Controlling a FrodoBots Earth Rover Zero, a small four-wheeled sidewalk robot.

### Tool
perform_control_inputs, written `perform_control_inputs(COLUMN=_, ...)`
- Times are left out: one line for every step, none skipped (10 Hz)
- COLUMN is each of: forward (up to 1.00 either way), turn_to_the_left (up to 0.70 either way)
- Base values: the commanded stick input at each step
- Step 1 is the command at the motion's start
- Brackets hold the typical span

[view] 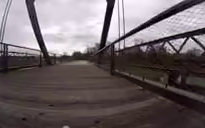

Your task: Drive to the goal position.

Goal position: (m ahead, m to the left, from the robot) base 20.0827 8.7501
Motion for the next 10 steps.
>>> perform_control_inputs(forward=1.00, turn_to_the_left=0.40)
perform_control_inputs(forward=1.00, turn_to_the_left=0.40)
perform_control_inputs(forward=1.00, turn_to_the_left=0.40)
perform_control_inputs(forward=1.00, turn_to_the_left=0.40)
perform_control_inputs(forward=1.00, turn_to_the_left=0.40)
perform_control_inputs(forward=1.00, turn_to_the_left=0.40)
perform_control_inputs(forward=1.00, turn_to_the_left=0.40)
perform_control_inputs(forward=1.00, turn_to_the_left=0.40)
perform_control_inputs(forward=1.00, turn_to_the_left=0.10)
perform_control_inputs(forward=1.00, turn_to_the_left=0.00)
